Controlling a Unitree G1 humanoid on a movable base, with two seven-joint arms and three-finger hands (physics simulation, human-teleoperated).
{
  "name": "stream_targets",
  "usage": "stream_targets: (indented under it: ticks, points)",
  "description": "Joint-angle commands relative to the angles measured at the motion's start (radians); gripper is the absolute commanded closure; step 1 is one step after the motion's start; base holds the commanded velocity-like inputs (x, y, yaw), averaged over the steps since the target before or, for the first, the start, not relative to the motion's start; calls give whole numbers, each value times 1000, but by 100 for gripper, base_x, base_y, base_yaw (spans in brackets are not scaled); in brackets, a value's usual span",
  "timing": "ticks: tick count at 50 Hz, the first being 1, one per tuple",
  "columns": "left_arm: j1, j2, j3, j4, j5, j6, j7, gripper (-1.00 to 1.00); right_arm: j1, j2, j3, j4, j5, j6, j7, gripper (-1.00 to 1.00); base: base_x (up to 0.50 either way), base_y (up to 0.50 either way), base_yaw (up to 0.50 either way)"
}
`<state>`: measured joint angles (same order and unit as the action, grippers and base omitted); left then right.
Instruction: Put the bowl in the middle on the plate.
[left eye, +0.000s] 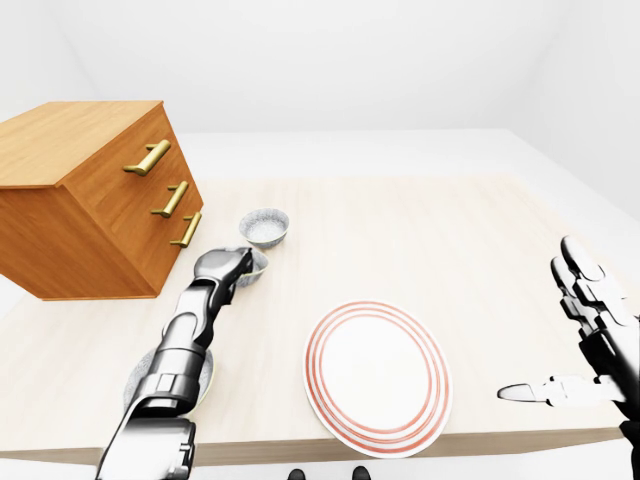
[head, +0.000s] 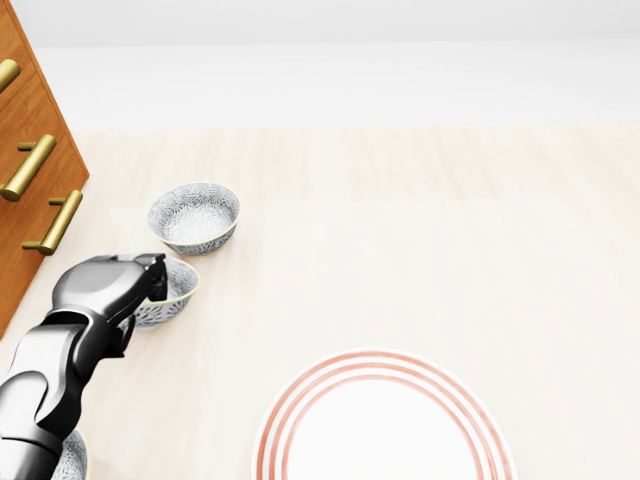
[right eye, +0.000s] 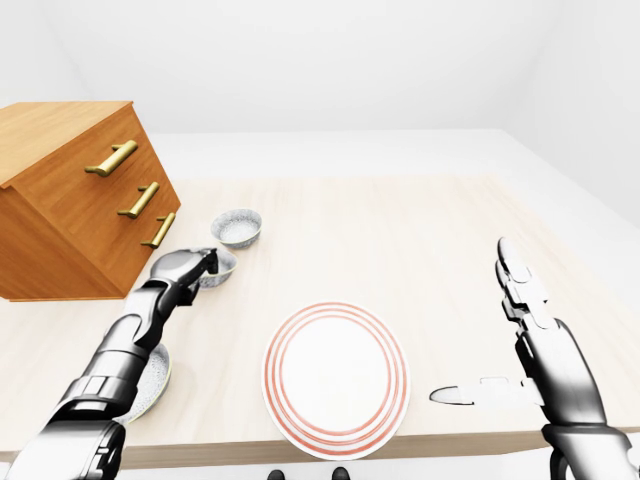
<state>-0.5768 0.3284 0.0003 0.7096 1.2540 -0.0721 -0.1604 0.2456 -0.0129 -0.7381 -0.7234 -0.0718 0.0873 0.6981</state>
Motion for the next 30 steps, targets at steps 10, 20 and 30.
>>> stream_targets:
  ticks: [10, 20, 30]
  points:
    - [270, -45, 81, -667, -79, 59, -422, 100, -1, -6, 11, 39, -6, 0, 0, -100, 0, 0, 0]
    - [314, -58, 121, -823, -86, 55, -507, 100, 0, -5, 7, 7, -11, 0, 0, -100, 0, 0, 0]
    - [331, -66, 124, -852, -92, 48, -505, 100, 0, -1, 9, 14, -17, 0, 0, -100, 0, 0, 0]
